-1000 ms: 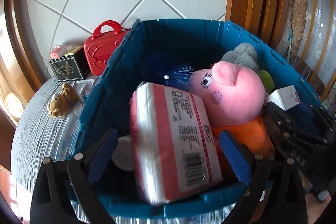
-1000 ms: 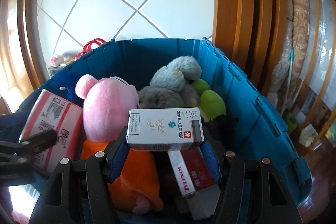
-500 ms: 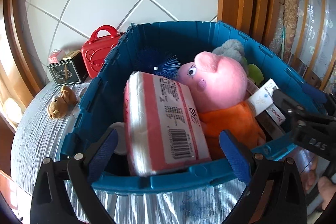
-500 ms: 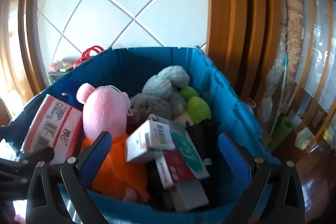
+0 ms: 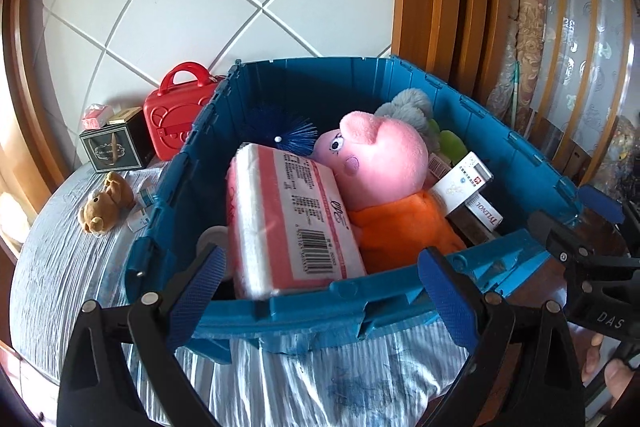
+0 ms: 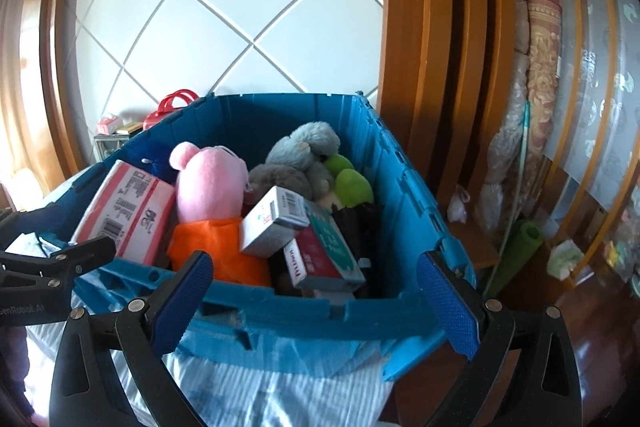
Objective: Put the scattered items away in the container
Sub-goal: 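Withdraw both open tools from the crate back over the table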
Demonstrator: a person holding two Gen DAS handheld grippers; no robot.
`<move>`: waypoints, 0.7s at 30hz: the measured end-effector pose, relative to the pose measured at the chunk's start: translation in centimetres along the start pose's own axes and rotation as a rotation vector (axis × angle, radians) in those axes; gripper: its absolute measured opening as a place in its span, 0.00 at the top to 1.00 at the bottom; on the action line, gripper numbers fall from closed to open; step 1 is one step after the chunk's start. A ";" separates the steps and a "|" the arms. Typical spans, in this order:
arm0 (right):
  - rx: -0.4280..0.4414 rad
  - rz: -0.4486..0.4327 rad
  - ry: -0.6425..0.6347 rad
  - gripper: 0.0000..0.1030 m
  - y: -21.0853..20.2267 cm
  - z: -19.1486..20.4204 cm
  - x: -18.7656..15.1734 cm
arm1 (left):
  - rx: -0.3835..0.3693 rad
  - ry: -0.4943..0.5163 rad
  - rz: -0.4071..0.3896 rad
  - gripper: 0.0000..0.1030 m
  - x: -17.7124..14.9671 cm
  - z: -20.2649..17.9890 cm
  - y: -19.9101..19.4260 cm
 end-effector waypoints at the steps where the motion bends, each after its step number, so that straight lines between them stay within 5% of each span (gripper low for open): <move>1: 0.002 -0.004 0.000 0.00 -0.3 0.3 0.0 | -0.005 0.002 -0.003 0.05 -0.2 0.3 -0.4; 10: -0.005 -0.035 -0.008 0.00 -2.2 7.2 -0.2 | -0.019 -0.023 -0.034 0.05 -2.5 8.2 -3.9; 21: 0.068 -0.051 -0.017 0.00 -3.3 24.2 -1.9 | 0.047 -0.096 0.044 0.05 -10.2 25.7 -5.4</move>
Point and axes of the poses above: each gripper's, at about its wrist camera, not at the fingertips, and y roughly the way its jaws point, z to its left, x to its top, the point moved 4 cm from there along y, roughly the way its jaws point, and after that the axes turned 9 degrees about y, right-handed, at the moved point
